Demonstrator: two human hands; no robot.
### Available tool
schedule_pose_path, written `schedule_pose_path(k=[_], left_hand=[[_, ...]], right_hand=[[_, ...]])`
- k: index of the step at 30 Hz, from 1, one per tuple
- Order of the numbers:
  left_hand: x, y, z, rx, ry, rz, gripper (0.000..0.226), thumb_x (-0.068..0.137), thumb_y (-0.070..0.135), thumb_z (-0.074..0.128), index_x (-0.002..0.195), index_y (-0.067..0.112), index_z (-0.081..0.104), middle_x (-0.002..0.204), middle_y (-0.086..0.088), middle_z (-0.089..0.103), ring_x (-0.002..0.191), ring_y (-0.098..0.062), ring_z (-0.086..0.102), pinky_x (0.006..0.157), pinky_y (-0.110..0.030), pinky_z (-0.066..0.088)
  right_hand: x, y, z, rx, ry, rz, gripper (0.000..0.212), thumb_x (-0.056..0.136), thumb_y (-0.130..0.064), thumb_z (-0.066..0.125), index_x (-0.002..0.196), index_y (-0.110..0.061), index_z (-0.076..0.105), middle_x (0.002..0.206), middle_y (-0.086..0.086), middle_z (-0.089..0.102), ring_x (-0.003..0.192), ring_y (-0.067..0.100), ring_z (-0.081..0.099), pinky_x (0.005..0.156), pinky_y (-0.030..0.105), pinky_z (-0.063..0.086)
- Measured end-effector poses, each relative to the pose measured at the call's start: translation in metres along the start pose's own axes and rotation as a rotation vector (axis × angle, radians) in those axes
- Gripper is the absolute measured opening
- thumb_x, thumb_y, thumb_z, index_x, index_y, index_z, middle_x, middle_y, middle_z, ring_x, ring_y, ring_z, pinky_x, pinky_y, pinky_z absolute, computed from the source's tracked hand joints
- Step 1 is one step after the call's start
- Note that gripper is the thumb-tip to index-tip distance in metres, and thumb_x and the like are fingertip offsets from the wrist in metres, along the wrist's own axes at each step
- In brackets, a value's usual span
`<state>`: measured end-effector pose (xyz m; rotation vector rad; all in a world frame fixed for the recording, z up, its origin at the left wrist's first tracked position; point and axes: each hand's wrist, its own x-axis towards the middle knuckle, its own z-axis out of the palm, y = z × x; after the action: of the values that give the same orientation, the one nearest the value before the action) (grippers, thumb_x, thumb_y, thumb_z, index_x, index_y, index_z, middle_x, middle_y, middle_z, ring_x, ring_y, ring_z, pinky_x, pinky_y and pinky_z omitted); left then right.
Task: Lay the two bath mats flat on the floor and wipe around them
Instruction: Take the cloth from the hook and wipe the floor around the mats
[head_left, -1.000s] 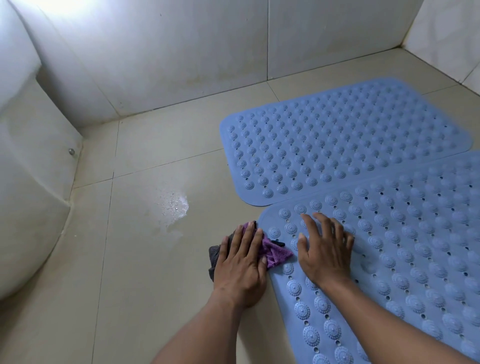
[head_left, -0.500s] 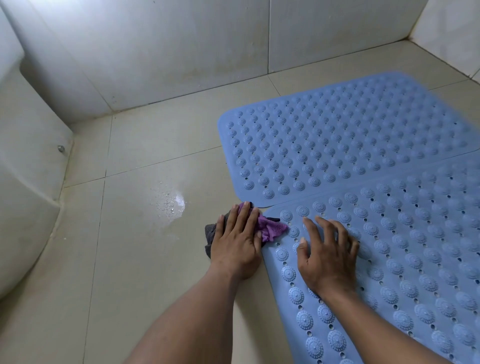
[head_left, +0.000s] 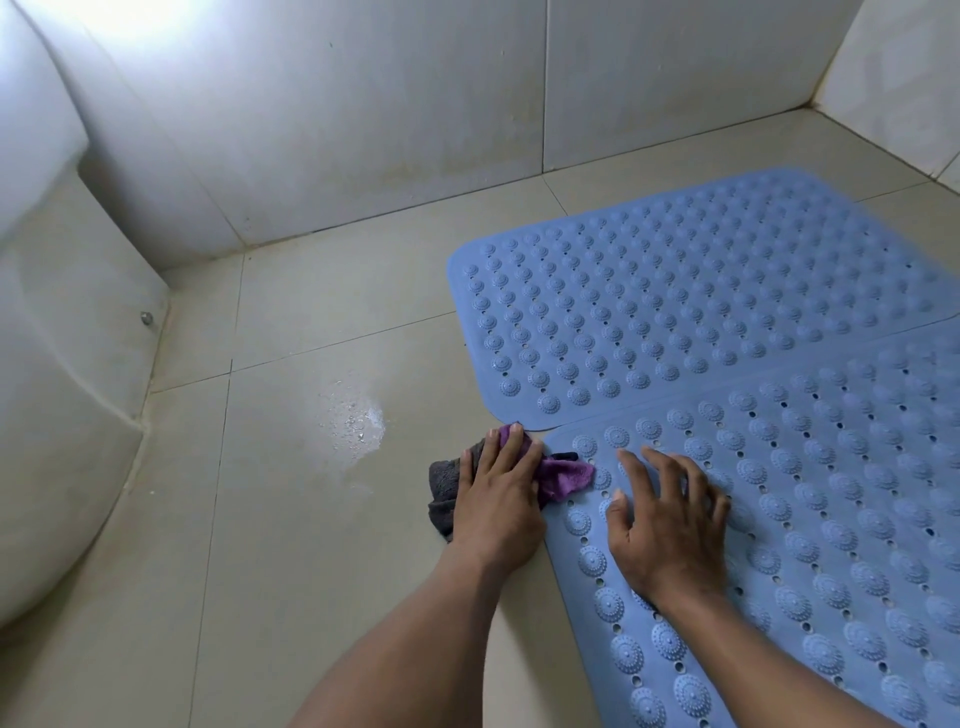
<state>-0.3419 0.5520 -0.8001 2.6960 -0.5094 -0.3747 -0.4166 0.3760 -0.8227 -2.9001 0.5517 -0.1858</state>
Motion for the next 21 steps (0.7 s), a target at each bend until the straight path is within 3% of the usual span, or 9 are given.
schedule_pose_path(k=[4,6,8,12,15,17,19,21], left_hand=[[-0.004,0.008,0.009,-0.078,0.125,0.038,0.049,0.098,0.017,0.038,0.144,0.027,0.051,0.163,0.009,0.032,0.154,-0.016,0.019,0.124,-0.039,0.003],[-0.006,0.004,0.007,-0.087,0.168,0.050,0.040,0.095,0.018,0.046,0.131,0.022,0.063,0.152,0.006,0.050,0.144,-0.019,0.039,0.122,-0.037,0.018],[-0.011,0.000,-0.001,-0.070,0.138,0.041,0.030,0.094,0.020,0.052,0.120,0.018,0.067,0.133,0.000,0.066,0.128,-0.024,0.052,0.110,-0.035,0.033],[-0.031,0.002,-0.026,-0.135,0.046,-0.176,0.017,0.094,0.032,0.055,0.100,0.023,0.067,0.101,-0.001,0.071,0.101,-0.026,0.061,0.078,-0.035,0.042],[-0.048,-0.002,-0.037,-0.365,-0.023,-0.349,0.016,0.093,0.042,0.063,0.099,0.029,0.069,0.097,0.000,0.071,0.094,-0.023,0.065,0.078,-0.030,0.047],[-0.057,0.000,-0.051,-0.513,-0.067,-0.368,0.018,0.091,0.044,0.069,0.098,0.028,0.072,0.094,-0.002,0.072,0.087,-0.021,0.066,0.079,-0.029,0.051],[-0.061,0.008,-0.071,-0.663,-0.095,-0.346,0.021,0.088,0.045,0.073,0.096,0.026,0.075,0.087,-0.004,0.073,0.076,-0.018,0.067,0.075,-0.031,0.058],[-0.062,0.029,-0.099,-0.771,-0.175,-0.322,0.023,0.089,0.039,0.075,0.100,0.019,0.075,0.082,-0.003,0.070,0.066,-0.014,0.063,0.059,-0.022,0.053]], right_hand=[[0.001,0.001,0.000,0.000,-0.009,-0.003,0.053,0.085,-0.041,0.044,0.134,-0.027,0.057,0.140,0.002,0.054,0.133,0.032,0.040,0.098,0.053,0.033],[0.002,0.003,0.001,-0.013,-0.027,-0.009,0.054,0.086,-0.043,0.042,0.136,-0.028,0.056,0.141,0.001,0.054,0.133,0.031,0.039,0.098,0.053,0.032],[0.003,0.005,0.000,-0.015,-0.064,-0.014,0.055,0.087,-0.045,0.038,0.137,-0.028,0.055,0.143,0.001,0.054,0.132,0.030,0.038,0.099,0.053,0.031],[0.006,0.007,-0.013,0.019,-0.214,-0.002,0.058,0.089,-0.049,0.033,0.144,-0.036,0.046,0.151,-0.003,0.043,0.136,0.025,0.028,0.106,0.051,0.027],[0.016,0.007,-0.034,0.074,-0.408,-0.001,0.055,0.093,-0.048,0.047,0.147,-0.038,0.041,0.154,-0.007,0.035,0.140,0.023,0.026,0.112,0.044,0.027],[0.019,0.005,-0.057,0.217,-0.530,0.030,0.047,0.091,-0.041,0.056,0.138,-0.034,0.052,0.148,-0.003,0.043,0.135,0.024,0.039,0.110,0.041,0.035],[0.015,-0.003,-0.081,0.517,-0.640,0.092,0.039,0.092,-0.030,0.060,0.131,-0.026,0.061,0.140,0.003,0.054,0.124,0.023,0.053,0.104,0.039,0.043],[0.007,-0.013,-0.104,0.797,-0.719,0.147,0.032,0.094,-0.025,0.064,0.125,-0.018,0.066,0.130,0.006,0.063,0.115,0.021,0.060,0.095,0.033,0.045]])
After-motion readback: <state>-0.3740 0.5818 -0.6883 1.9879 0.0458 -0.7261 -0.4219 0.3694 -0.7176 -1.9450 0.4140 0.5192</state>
